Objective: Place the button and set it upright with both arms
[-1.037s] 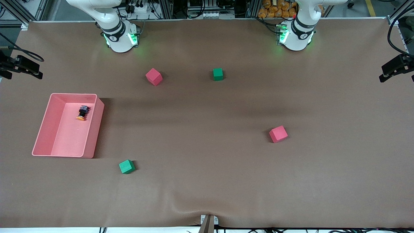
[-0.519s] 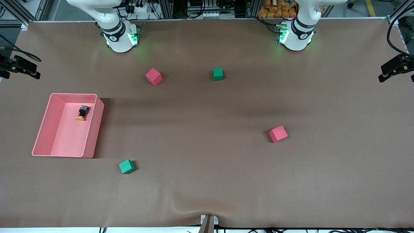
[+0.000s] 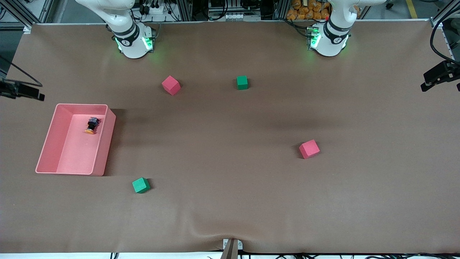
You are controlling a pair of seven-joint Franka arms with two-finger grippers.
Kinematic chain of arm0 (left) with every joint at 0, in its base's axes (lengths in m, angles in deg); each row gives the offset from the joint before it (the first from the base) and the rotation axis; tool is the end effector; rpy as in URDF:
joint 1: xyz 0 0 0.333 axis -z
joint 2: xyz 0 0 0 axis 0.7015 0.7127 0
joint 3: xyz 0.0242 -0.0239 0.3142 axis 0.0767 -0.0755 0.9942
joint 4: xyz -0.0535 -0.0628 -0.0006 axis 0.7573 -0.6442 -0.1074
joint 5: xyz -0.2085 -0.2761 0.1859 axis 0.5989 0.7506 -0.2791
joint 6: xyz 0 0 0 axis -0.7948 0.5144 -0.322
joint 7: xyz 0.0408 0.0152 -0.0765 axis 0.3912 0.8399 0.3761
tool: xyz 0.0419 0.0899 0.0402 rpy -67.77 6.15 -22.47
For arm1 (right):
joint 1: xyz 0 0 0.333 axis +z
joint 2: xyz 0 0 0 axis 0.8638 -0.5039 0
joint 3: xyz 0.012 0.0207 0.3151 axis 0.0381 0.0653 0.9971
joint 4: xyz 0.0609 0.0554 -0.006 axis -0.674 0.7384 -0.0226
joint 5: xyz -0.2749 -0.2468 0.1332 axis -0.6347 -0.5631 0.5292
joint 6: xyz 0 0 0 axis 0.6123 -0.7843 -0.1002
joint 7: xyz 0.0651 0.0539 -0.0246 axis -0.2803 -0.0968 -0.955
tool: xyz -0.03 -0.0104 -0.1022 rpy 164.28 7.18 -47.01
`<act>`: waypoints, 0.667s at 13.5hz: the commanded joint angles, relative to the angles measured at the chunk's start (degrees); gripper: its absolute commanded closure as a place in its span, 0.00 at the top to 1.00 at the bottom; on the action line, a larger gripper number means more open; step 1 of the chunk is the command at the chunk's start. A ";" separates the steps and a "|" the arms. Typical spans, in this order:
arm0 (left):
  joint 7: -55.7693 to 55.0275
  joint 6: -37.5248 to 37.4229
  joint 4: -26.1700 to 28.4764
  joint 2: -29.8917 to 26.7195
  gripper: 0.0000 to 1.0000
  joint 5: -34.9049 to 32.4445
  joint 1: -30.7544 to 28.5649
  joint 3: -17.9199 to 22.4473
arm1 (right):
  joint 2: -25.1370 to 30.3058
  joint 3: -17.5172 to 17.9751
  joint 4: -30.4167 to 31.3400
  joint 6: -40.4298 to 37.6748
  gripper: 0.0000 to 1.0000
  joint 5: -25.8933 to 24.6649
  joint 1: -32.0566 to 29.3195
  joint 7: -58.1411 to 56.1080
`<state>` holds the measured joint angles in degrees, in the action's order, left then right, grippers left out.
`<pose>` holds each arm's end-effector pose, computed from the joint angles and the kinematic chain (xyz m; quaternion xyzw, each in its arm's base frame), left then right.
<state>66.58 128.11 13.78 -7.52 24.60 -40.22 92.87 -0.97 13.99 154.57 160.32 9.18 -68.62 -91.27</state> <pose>0.5426 0.0289 0.6579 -0.9998 0.0069 -0.0156 0.0117 0.5555 -0.1178 0.5479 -0.9936 0.0511 0.0983 0.0212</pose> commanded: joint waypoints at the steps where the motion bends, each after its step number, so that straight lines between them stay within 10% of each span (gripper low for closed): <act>1: 1.28 -0.81 -0.64 0.20 1.00 0.27 -0.46 -0.07 | 0.39 0.60 6.29 6.10 1.00 -0.95 -1.84 -1.55; 9: 1.54 -0.81 -0.64 0.20 1.00 0.27 -0.55 0.11 | -3.48 0.68 23.78 30.97 1.00 -4.04 -3.25 -2.25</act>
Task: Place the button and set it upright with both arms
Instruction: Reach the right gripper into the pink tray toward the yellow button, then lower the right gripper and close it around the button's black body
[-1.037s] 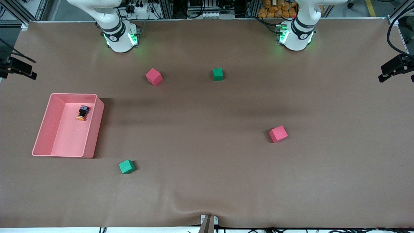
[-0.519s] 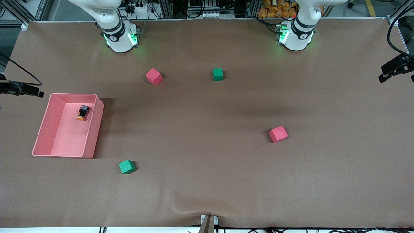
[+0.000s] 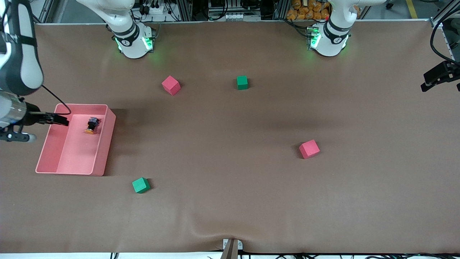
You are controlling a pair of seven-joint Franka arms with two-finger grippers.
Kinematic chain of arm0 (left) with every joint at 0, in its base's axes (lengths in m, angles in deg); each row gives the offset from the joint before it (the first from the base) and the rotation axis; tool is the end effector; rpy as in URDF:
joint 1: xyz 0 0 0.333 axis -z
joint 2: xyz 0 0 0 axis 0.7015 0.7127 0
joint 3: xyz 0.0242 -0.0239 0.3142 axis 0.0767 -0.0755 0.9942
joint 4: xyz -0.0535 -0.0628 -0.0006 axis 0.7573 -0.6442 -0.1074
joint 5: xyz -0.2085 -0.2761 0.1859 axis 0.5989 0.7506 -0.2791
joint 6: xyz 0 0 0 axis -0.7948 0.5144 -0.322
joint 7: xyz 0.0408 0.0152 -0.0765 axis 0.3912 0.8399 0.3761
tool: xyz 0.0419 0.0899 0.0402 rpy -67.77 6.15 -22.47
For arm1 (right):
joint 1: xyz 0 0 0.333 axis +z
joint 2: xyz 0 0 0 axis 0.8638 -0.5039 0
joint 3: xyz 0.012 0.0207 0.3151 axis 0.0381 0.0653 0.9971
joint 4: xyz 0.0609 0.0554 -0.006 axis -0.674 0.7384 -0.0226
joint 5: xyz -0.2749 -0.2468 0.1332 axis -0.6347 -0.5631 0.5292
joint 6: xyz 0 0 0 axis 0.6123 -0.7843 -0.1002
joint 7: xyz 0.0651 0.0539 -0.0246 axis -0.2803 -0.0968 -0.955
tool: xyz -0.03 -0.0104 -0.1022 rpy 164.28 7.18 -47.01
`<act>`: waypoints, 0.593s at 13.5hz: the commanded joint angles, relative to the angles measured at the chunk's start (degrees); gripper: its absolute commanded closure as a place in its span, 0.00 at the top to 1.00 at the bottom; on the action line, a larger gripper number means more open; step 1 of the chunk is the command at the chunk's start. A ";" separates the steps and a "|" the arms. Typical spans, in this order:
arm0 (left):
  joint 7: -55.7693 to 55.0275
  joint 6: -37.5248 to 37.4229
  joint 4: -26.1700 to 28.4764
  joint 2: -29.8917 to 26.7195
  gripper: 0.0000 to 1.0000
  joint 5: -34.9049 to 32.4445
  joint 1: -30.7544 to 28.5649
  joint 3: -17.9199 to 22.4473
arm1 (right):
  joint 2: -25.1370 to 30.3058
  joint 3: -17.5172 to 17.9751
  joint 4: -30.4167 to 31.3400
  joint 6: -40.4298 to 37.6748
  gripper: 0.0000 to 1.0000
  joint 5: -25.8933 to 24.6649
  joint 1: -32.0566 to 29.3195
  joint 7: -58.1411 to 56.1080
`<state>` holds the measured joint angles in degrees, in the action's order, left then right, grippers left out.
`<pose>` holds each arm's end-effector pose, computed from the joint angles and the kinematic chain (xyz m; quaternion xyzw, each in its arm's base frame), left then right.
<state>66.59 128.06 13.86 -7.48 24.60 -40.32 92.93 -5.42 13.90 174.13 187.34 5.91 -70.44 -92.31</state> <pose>0.5426 0.0304 0.6568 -0.9998 0.0056 -0.0141 0.0117 0.5582 -0.1429 0.3801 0.9958 -0.0486 -0.0773 0.0093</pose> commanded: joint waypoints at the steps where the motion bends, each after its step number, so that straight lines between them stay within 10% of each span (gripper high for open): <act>1: 1.53 -0.76 -0.72 0.15 1.00 0.27 -0.36 0.13 | 0.88 0.77 6.33 6.15 1.00 -0.77 -1.52 -1.38; 8: 1.53 -0.76 -0.63 0.15 1.00 0.27 -0.36 0.13 | -0.44 0.77 16.45 16.71 1.00 -0.77 -2.48 -5.16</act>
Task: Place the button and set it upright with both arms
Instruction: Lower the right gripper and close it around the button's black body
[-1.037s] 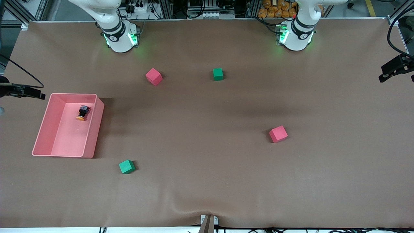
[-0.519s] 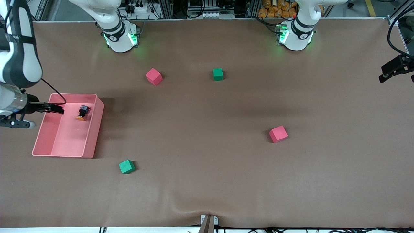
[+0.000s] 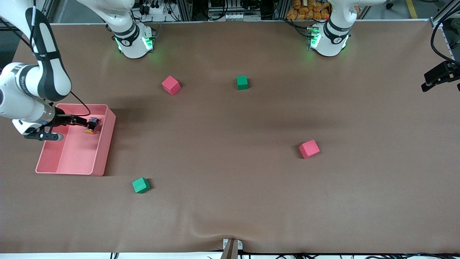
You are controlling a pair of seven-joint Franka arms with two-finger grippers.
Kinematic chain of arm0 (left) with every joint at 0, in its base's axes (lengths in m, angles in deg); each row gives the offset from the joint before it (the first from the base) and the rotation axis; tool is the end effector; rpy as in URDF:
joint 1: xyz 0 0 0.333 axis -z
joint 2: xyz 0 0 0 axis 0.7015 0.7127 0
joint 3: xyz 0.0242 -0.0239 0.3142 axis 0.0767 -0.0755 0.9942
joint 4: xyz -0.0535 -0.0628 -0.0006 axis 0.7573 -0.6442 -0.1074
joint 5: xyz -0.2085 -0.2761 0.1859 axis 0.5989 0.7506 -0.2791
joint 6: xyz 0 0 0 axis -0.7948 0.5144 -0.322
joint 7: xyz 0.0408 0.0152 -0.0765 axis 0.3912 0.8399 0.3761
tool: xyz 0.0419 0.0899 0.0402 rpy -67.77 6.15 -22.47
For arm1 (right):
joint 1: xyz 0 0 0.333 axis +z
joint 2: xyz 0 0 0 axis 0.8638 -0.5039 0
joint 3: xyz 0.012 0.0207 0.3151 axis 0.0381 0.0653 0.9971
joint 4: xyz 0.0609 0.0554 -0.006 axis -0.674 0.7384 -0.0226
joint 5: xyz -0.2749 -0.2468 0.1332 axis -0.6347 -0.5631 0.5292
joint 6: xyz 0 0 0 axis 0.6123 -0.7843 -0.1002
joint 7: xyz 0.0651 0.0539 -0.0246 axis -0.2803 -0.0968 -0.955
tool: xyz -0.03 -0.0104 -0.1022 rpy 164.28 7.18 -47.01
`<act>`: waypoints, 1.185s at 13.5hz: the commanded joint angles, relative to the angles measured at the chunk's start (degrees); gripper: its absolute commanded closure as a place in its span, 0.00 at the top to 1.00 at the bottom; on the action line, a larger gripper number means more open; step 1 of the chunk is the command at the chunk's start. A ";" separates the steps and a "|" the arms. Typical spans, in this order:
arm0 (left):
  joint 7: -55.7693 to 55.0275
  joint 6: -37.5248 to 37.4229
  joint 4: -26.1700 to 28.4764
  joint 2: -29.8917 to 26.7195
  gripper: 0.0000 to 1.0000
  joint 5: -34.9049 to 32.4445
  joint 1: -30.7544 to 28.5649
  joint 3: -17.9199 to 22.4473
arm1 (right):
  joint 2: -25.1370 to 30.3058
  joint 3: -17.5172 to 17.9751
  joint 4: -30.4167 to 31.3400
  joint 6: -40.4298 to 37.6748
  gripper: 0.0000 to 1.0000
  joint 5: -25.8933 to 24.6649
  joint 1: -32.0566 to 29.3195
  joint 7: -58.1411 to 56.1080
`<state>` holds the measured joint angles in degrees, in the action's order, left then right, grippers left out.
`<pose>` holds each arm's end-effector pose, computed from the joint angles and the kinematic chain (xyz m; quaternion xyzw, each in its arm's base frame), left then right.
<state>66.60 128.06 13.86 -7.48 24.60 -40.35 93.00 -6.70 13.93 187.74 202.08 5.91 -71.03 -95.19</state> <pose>0.5426 0.0314 0.6568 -0.9998 0.0048 -0.0141 0.0117 0.5182 -0.1377 0.2862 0.9966 -0.0240 -0.0783 0.0043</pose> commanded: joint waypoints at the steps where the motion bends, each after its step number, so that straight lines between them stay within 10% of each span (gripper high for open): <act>1: 1.52 -0.76 -0.63 0.15 1.00 0.27 -0.33 0.06 | 0.85 0.75 3.97 3.11 1.00 -0.76 -1.98 -2.72; 16: 1.52 -0.76 -0.63 0.24 1.00 0.27 -0.33 0.06 | -9.35 0.84 7.24 19.82 1.00 -0.67 -6.38 -8.00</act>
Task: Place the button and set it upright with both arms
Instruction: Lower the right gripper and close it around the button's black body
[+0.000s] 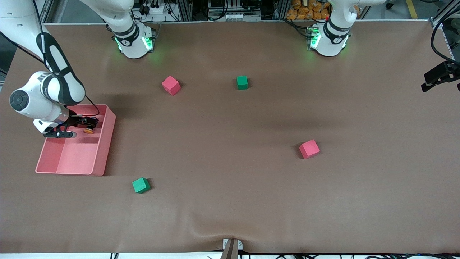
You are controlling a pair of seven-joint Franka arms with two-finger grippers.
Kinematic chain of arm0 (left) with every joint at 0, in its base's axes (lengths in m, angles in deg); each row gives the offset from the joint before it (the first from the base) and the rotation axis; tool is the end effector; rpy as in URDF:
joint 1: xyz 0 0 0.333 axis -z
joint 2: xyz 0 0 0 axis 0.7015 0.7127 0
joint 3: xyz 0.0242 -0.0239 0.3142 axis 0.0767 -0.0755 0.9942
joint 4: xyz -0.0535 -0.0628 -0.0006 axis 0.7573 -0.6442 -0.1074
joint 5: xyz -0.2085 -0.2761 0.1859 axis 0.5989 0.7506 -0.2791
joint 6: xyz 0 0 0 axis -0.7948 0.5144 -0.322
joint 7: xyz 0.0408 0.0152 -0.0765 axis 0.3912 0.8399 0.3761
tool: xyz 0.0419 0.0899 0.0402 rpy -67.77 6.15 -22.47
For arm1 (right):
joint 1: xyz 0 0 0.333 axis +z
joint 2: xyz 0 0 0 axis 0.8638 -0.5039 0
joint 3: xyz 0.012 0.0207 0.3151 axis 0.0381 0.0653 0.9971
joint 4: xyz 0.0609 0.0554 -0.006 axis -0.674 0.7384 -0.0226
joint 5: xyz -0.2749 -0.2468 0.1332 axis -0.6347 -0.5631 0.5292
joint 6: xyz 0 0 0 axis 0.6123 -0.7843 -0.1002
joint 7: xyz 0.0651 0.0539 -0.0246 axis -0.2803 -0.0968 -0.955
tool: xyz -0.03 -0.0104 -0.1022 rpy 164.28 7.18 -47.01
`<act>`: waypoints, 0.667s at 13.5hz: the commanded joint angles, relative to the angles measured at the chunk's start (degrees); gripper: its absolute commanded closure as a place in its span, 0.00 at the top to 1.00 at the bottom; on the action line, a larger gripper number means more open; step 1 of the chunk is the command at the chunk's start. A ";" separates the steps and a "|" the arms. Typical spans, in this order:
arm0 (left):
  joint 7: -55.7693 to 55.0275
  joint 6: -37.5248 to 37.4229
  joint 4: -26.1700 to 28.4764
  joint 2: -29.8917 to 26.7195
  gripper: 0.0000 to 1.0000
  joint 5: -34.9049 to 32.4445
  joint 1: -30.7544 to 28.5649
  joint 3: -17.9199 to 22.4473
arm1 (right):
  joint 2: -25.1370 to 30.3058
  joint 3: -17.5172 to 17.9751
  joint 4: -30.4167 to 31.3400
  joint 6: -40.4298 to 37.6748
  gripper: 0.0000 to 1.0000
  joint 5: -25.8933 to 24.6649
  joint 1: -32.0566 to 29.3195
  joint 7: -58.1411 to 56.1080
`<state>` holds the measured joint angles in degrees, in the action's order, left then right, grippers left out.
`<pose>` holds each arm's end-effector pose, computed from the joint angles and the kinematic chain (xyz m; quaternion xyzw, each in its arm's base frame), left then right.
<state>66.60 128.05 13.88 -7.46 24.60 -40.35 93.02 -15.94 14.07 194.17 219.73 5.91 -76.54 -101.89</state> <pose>0.5427 0.0315 0.6565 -0.9998 0.0046 -0.0137 0.0117 0.4821 -0.1774 0.1830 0.9981 -0.0075 -0.0619 0.0012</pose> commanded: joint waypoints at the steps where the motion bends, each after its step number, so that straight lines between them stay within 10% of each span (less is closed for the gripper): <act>1: 1.52 -0.84 -0.65 0.22 1.00 0.27 -0.33 0.05 | -0.11 0.70 0.81 2.08 1.00 -0.68 -0.87 -1.29; 9: 1.52 -0.75 -0.74 0.31 1.00 0.27 -0.24 0.05 | 0.59 0.79 0.81 1.29 1.00 -0.59 -1.49 -1.29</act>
<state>66.60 128.05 13.88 -7.41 24.60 -40.35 93.02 -15.94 14.17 194.17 219.74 5.91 -76.55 -101.96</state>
